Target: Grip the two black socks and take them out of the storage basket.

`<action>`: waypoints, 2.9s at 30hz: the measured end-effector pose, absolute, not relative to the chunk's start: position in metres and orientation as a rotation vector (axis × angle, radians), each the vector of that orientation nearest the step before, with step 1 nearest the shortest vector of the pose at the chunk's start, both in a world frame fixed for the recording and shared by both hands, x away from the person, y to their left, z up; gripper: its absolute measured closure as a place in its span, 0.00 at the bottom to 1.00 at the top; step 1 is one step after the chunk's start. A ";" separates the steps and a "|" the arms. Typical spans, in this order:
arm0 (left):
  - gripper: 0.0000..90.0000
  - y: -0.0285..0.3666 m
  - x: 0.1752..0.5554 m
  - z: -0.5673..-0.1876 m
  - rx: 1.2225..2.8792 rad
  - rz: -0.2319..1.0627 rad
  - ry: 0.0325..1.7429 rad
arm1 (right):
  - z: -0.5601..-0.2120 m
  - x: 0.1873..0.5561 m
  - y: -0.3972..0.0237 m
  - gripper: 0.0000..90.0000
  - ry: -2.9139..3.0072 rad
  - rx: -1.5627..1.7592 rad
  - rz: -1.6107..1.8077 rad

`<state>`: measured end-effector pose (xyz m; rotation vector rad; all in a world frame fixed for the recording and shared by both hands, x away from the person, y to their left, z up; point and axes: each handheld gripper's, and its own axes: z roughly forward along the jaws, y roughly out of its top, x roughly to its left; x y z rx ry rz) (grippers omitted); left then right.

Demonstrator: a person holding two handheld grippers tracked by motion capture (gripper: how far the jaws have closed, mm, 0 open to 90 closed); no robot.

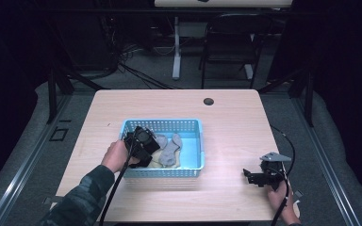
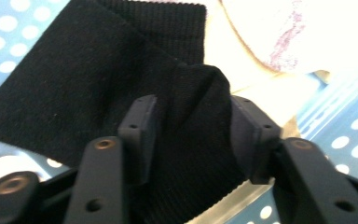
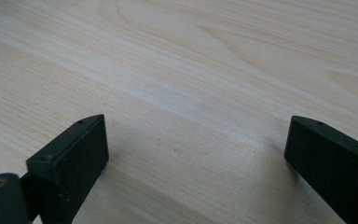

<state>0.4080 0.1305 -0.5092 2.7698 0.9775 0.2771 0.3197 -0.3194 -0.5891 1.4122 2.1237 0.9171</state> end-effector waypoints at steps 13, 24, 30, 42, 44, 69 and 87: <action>0.95 0.146 0.410 -0.501 2.701 0.342 0.982 | -0.589 0.320 -0.319 0.06 2.123 1.411 0.918; 0.95 0.160 0.405 -0.463 2.565 0.397 0.953 | -0.589 0.320 -0.319 0.06 2.124 1.411 0.918; 0.96 0.163 0.405 -0.445 2.521 0.432 0.929 | -0.589 0.320 -0.319 0.06 2.124 1.411 0.918; 0.96 0.167 0.407 -0.406 2.438 0.421 0.896 | -0.589 0.320 -0.319 0.06 2.124 1.411 0.919; 0.96 0.167 0.407 -0.403 2.441 0.428 0.890 | -0.589 0.320 -0.320 0.06 2.125 1.410 0.918; 0.96 0.174 0.407 -0.327 2.348 0.558 0.841 | -0.589 0.320 -0.320 0.06 2.125 1.410 0.917; 0.96 0.225 0.407 -0.301 2.265 0.663 0.961 | -0.589 0.320 -0.320 0.06 2.133 1.404 0.903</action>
